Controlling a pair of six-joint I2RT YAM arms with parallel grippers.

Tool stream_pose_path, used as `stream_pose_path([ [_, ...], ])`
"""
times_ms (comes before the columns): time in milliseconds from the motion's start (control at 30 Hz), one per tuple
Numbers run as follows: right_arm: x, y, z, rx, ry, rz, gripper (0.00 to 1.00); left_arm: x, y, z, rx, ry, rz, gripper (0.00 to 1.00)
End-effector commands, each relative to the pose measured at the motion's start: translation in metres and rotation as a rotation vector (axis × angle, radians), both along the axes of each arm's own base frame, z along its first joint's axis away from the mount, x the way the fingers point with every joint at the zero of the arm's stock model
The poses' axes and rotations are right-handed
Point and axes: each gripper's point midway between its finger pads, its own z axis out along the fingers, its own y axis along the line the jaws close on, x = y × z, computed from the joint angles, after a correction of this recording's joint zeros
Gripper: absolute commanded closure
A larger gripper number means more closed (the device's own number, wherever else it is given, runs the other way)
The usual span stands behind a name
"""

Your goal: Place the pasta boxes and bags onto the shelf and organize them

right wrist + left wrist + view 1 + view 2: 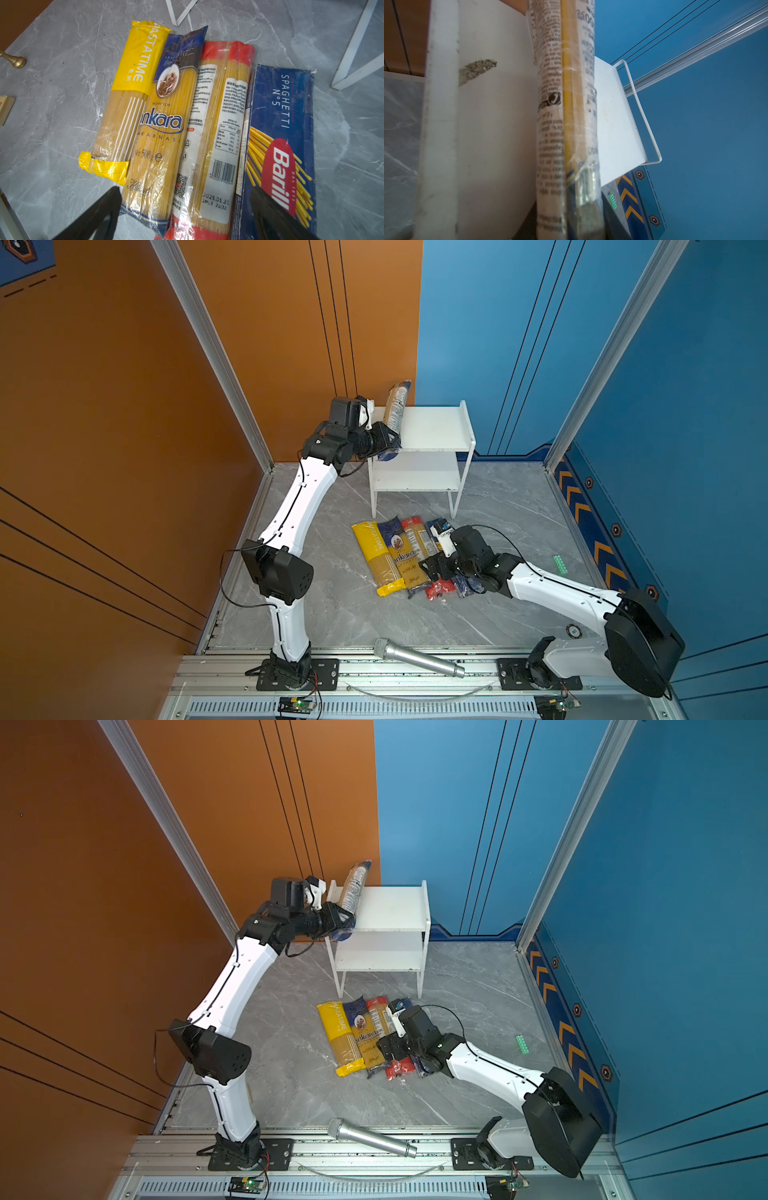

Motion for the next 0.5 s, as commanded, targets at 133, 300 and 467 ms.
stream_pose_path([
  [133, 0.0002, -0.0051, -0.0027, 0.005, 0.007, -0.026, 0.05, 0.0089, 0.0043, 0.0366, -0.018, -0.155, 0.005, 0.64],
  [300, 0.0002, -0.0051, -0.0025, 0.005, 0.006, -0.027, 0.05, 0.0098, 0.0051, 0.0336, -0.013, -0.151, 0.011, 0.64],
  [467, -0.0001, -0.0054, -0.0031, 0.005, 0.008, -0.028, 0.05, 0.0090, 0.0062, 0.0303, 0.014, -0.155, 0.031, 0.66],
])
